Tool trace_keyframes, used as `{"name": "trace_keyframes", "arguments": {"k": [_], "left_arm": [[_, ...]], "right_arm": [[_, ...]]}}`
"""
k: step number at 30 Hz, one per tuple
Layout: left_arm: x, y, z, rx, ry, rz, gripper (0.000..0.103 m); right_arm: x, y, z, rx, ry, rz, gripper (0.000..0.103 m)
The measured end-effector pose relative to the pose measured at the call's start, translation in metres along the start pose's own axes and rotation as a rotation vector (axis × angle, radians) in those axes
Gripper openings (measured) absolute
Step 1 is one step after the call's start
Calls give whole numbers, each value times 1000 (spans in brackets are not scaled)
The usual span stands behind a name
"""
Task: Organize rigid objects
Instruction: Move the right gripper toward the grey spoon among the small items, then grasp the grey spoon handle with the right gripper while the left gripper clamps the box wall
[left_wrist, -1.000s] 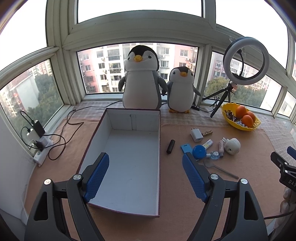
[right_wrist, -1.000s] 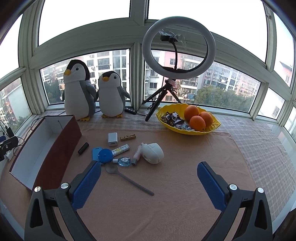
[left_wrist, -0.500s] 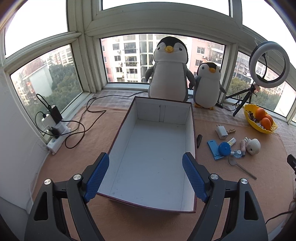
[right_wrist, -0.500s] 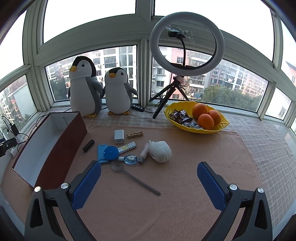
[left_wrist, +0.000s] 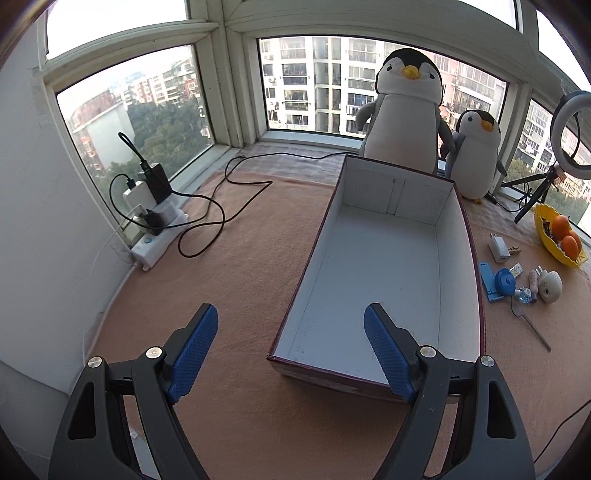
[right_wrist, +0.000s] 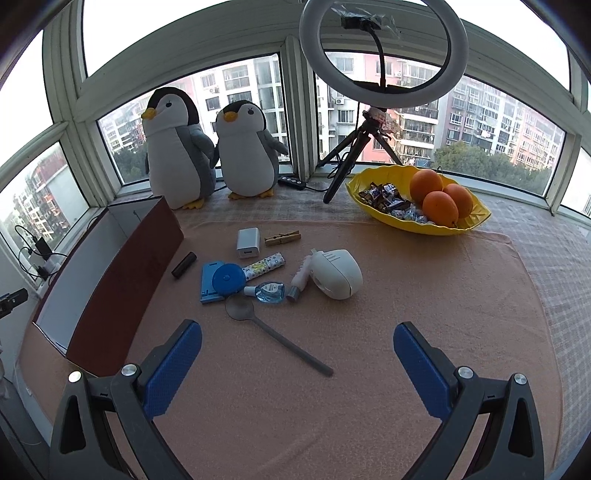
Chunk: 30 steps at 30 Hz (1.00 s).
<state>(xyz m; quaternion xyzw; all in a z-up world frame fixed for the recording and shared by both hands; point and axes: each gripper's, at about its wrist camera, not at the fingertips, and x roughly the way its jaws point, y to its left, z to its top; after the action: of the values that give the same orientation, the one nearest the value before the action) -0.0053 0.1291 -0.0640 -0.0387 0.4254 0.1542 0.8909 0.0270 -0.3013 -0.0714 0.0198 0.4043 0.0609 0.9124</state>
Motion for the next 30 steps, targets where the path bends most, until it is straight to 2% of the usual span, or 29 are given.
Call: {"name": "trace_keyframes", "arguments": {"k": [8, 15, 21, 26, 30], "left_arm": [[21, 24, 0, -28, 45, 21, 80], [38, 15, 2, 6, 75, 10, 79], [58, 8, 10, 14, 125, -31, 78], [66, 3, 11, 39, 147, -23, 78], [68, -4, 10, 81, 154, -13, 78]], "right_arm": [[25, 16, 5, -81, 42, 47, 101], [53, 19, 10, -160, 111, 78, 87], [92, 21, 8, -251, 226, 86, 73], [127, 36, 4, -329, 294, 97, 72], [155, 47, 3, -387, 353, 95, 64]]}}
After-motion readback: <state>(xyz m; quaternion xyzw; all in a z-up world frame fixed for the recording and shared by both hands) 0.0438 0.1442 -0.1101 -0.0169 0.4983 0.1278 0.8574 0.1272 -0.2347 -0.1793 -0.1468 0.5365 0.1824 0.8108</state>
